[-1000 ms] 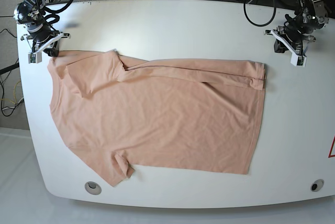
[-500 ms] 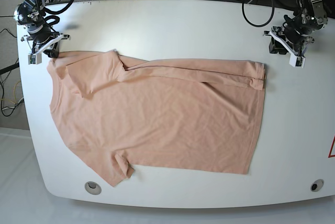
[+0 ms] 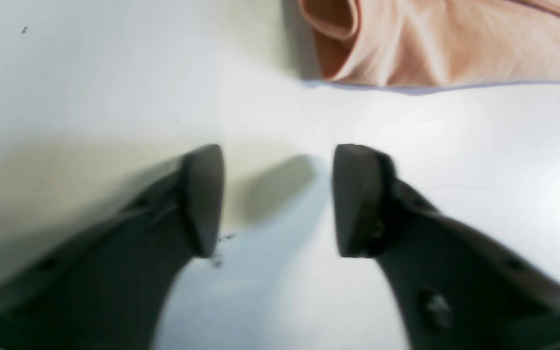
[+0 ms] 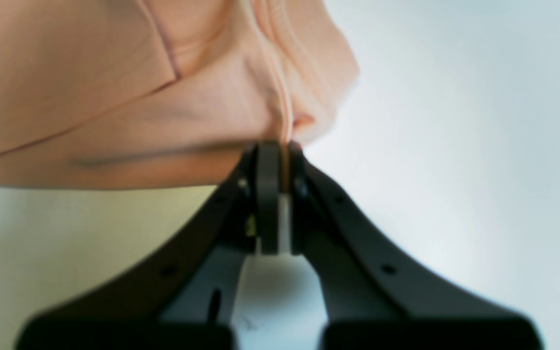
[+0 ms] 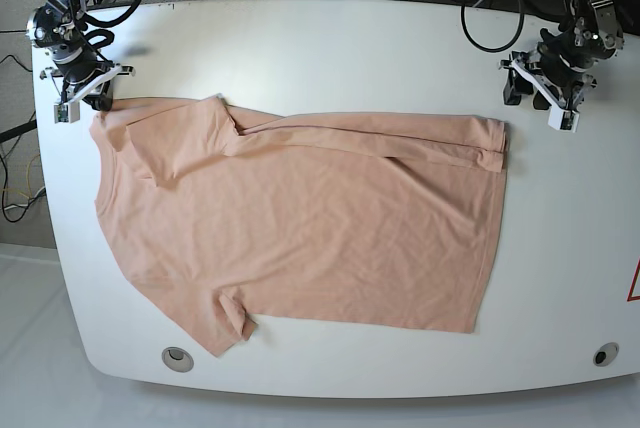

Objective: Fold the T-shirt properly
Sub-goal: 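Open the left gripper and release the shirt corner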

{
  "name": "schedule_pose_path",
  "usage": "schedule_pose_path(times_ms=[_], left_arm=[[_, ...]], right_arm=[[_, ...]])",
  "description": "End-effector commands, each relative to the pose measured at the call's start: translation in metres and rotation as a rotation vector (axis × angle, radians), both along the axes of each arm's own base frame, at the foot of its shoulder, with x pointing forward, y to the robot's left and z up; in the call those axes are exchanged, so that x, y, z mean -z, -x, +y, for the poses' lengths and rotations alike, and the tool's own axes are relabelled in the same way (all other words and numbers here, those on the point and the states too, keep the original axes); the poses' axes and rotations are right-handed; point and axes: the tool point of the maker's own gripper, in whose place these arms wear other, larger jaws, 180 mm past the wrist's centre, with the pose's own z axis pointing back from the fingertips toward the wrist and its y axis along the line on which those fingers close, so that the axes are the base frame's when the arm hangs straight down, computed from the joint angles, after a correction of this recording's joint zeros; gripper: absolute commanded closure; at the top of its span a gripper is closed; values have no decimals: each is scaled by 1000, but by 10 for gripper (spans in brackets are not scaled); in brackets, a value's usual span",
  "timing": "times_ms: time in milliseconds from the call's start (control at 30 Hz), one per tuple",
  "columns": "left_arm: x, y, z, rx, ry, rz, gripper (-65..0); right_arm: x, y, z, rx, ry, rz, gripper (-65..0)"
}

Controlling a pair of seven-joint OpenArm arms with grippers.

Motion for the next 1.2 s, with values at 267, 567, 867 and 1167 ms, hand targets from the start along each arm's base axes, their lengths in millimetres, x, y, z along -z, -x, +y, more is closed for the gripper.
schedule_pose_path(times_ms=[267,567,867,1167], left_arm=[[-4,-20,15,-132,142,-44,-183],[-9,-28,14,-173,201,-86,-183],[-2,-25,5,-141,185,-57,-171],[12,-21,-1,-152,251,-37,-225]], right_arm=[[-6,-2,-6,-5,23,-3,-9],[-7,-4,-5,-6,22,-10,-10],[-7,-5,-5,-8,23,-11,0],[-7,-5,-5,-9,24,-9,0]])
